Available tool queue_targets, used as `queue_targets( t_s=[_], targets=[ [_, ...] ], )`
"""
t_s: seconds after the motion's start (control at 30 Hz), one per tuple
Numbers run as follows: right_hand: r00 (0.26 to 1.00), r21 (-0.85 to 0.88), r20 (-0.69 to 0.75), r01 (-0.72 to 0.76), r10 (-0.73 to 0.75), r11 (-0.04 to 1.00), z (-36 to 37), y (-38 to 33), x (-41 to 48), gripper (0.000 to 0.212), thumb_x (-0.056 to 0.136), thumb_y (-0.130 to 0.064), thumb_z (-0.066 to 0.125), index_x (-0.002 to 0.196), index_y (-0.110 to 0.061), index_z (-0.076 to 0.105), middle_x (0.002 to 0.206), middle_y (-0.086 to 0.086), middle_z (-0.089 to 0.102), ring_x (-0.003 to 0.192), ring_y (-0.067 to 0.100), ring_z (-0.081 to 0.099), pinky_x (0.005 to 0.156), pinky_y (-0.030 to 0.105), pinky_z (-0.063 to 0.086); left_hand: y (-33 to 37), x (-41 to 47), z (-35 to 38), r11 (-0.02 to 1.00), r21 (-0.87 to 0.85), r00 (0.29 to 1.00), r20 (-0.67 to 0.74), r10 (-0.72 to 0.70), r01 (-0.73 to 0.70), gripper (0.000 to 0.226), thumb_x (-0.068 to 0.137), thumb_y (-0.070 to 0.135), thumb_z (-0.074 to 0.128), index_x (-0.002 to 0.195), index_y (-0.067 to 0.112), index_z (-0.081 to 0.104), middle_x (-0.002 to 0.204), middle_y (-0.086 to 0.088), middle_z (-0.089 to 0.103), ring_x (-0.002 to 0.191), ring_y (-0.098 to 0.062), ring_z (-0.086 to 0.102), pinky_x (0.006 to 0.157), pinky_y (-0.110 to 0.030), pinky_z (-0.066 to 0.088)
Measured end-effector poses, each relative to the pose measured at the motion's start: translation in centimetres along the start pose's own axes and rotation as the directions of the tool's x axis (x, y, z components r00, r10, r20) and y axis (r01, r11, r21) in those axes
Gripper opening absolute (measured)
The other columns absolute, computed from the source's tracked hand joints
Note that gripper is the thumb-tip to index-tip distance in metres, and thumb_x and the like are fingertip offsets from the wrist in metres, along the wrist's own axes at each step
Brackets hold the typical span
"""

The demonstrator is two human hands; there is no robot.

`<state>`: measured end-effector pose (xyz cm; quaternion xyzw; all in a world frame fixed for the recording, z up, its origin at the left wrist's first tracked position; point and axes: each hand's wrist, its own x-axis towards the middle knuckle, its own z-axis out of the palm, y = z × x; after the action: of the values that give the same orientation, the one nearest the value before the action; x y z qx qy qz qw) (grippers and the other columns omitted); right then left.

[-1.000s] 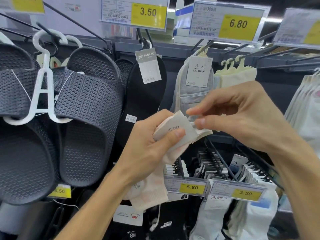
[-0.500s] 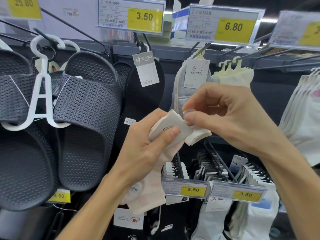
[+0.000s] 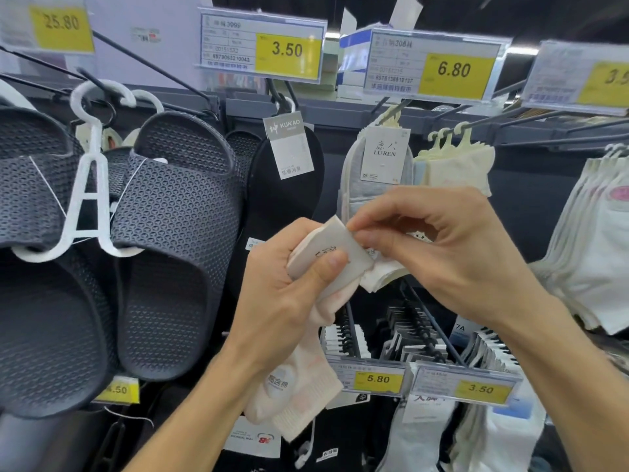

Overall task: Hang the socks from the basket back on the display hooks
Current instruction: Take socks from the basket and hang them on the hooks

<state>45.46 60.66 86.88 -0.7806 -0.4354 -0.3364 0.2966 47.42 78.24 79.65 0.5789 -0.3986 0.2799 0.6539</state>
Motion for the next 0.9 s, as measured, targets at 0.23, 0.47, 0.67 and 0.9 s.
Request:
queue_targets(
  t_s=[0.23, 0.47, 0.67, 0.9],
  targets=[
    [0.988, 0.125, -0.106, -0.095, 0.108, 0.988, 0.2, 1.1, 0.3, 0.017, 0.09, -0.01, 0.069, 0.095, -0.026, 0.073, 0.084, -0.002, 0.071, 0.077, 0.007, 0.067, 0.073, 0.023, 0.055, 0.3, 1.6, 0.3, 0.995, 0.09, 0.997, 0.056, -0.045, 0.04, 0.005, 0.093, 0.024, 0.062, 0.089, 0.024, 0.064, 0.074, 0.013, 0.062, 0.065, -0.002, 0.055, 0.058, -0.016, 0.044],
    [0.904, 0.491, -0.222, -0.22, 0.365, 0.843, 0.5, 2.6, 1.2, 0.034, 0.085, -0.004, 0.074, 0.113, -0.022, 0.067, 0.079, -0.002, 0.071, 0.073, 0.011, 0.066, 0.07, 0.023, 0.057, -0.8, 4.5, 2.3, 0.999, -0.03, 0.998, -0.054, -0.044, 0.042, 0.007, 0.095, 0.024, 0.058, 0.098, 0.018, 0.061, 0.085, 0.017, 0.064, 0.079, 0.0, 0.061, 0.069, -0.016, 0.05],
    [0.754, 0.338, -0.452, -0.35, 0.477, 0.874, -2.0, 5.7, 3.1, 0.025, 0.09, -0.012, 0.069, 0.114, -0.021, 0.068, 0.085, 0.003, 0.064, 0.077, 0.01, 0.067, 0.068, 0.035, 0.06, -4.1, 3.7, 1.6, 0.966, 0.132, 0.975, -0.035, -0.219, 0.222, 0.017, 0.089, 0.038, 0.059, 0.106, 0.036, 0.057, 0.101, 0.012, 0.072, 0.095, -0.006, 0.068, 0.079, -0.026, 0.053],
    [0.741, 0.2, -0.515, -0.384, 0.43, 0.901, -2.7, 9.1, 6.8, 0.029, 0.092, -0.017, 0.068, 0.121, -0.013, 0.068, 0.08, -0.009, 0.06, 0.069, -0.006, 0.06, 0.062, 0.01, 0.049, -5.6, 0.4, 1.6, 0.731, 0.62, 0.913, 0.056, -0.404, 0.286, 0.03, 0.081, 0.064, 0.041, 0.11, 0.06, 0.037, 0.109, 0.04, 0.056, 0.098, 0.011, 0.059, 0.088, -0.038, 0.055]
  ],
)
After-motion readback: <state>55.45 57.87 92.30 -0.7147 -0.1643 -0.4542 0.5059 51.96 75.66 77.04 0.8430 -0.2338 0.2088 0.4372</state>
